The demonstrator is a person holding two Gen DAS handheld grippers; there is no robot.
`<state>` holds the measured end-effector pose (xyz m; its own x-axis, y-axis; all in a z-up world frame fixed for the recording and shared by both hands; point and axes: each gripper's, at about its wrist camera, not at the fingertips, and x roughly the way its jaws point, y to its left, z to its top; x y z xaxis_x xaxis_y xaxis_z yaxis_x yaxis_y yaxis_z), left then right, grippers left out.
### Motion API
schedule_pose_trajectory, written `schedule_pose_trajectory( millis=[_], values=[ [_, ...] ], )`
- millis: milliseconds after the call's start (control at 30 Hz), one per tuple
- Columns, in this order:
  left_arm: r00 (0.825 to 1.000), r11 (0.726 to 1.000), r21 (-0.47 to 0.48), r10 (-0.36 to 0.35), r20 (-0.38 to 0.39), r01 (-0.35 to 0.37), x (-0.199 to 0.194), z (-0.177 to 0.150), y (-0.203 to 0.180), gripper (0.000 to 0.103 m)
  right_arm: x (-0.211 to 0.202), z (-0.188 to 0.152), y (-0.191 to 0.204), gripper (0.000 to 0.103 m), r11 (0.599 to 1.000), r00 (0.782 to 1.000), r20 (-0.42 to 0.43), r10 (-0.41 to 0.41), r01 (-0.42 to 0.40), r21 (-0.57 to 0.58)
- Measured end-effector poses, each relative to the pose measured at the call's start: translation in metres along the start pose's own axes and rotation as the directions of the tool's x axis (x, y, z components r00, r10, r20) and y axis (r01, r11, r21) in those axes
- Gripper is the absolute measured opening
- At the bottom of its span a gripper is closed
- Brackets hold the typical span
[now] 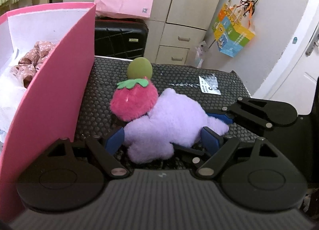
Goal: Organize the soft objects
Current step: 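Grasp the lavender plush with the left gripper while the right gripper also pinches it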
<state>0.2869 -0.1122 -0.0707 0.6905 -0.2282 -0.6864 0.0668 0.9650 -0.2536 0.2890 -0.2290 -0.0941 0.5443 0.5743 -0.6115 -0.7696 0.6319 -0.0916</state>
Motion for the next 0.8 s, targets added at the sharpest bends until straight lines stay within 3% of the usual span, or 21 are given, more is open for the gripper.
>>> schedule_pose_trajectory(
  millis=[433,567,800],
  values=[
    [0.992,0.993,0.03,-0.115,-0.048,0.117,-0.009,-0.009,-0.011,0.084,-0.031,-0.018,0.009,0.06,0.998,0.998,-0.008,-0.057,0.058,0.013],
    [0.994,0.995,0.009,-0.1,-0.031,0.101,-0.012,-0.01,-0.008,0.085,-0.037,-0.024,0.005,0.074,0.996,0.997,-0.026,-0.076,0.077,0.037],
    [0.996,0.995,-0.073,-0.076,-0.055,0.072,-0.003,-0.017,0.002,0.086,-0.036,-0.019,-0.003,0.078,0.994,0.999,-0.028,-0.032,0.035,0.101]
  ],
)
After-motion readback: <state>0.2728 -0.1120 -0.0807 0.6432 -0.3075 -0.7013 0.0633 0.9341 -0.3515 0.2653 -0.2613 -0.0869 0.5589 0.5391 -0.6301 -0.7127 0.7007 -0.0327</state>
